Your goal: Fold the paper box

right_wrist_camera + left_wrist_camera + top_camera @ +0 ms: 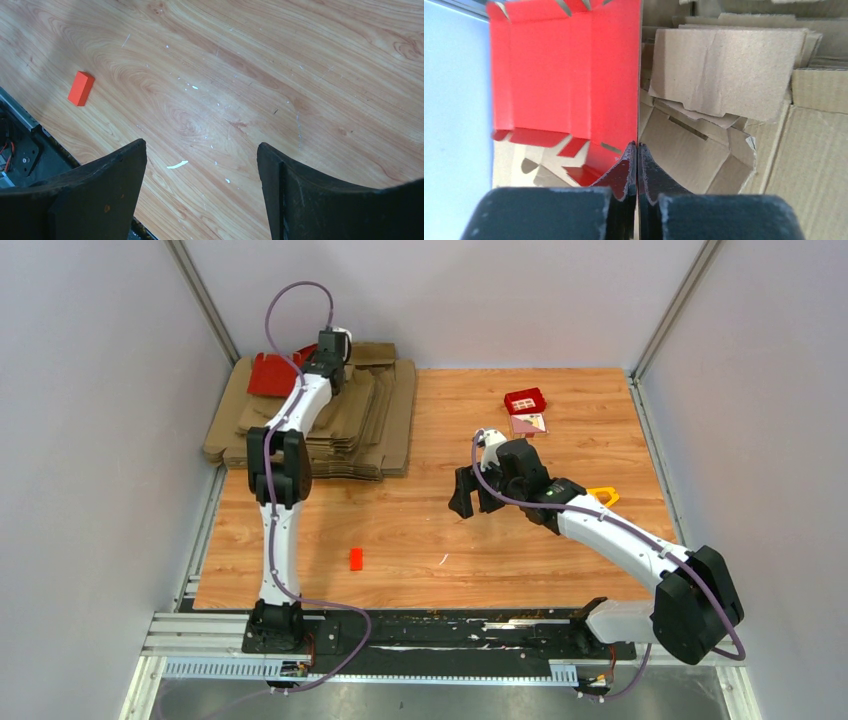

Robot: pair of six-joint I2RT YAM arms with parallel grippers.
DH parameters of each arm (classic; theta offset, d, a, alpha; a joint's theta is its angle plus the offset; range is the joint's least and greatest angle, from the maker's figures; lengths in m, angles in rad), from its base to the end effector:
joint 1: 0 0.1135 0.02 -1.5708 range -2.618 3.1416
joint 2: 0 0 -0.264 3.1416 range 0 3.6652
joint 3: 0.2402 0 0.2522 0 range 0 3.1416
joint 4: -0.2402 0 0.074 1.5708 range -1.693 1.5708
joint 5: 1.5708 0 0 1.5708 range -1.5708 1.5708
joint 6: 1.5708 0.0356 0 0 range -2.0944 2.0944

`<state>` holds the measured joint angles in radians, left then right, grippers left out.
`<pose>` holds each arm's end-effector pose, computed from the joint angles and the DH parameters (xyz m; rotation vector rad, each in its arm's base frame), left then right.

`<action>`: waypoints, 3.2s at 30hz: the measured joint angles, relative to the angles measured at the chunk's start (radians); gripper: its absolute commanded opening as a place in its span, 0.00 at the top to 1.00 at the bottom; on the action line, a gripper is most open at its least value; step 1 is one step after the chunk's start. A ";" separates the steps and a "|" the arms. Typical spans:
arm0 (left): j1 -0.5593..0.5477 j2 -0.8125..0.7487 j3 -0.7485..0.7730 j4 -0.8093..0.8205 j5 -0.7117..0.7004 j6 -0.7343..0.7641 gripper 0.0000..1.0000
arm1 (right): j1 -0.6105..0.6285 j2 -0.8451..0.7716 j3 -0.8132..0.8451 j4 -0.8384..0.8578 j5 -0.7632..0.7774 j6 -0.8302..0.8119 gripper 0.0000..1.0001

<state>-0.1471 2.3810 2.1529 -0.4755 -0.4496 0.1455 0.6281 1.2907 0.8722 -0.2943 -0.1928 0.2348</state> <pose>0.5407 -0.0645 0.2299 0.0914 2.2384 0.5086 0.2206 0.1687 0.2512 -0.5626 2.2908 0.6578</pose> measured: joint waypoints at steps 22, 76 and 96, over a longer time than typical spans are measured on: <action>-0.372 -0.686 -0.386 -0.023 0.073 -0.120 1.00 | 0.026 -0.210 -0.002 -0.055 0.056 0.072 0.19; -0.419 -0.956 -1.189 0.304 0.415 -0.420 0.27 | 0.026 -0.200 -0.372 0.090 0.029 0.558 0.11; -0.329 -0.793 -1.139 0.353 0.540 -0.390 0.28 | -0.051 0.272 -0.157 0.228 -0.021 0.330 0.74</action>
<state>-0.4759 1.5883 1.0134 -0.1223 0.0902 -0.2447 0.5766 1.5627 0.7155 -0.0662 -0.2138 0.5652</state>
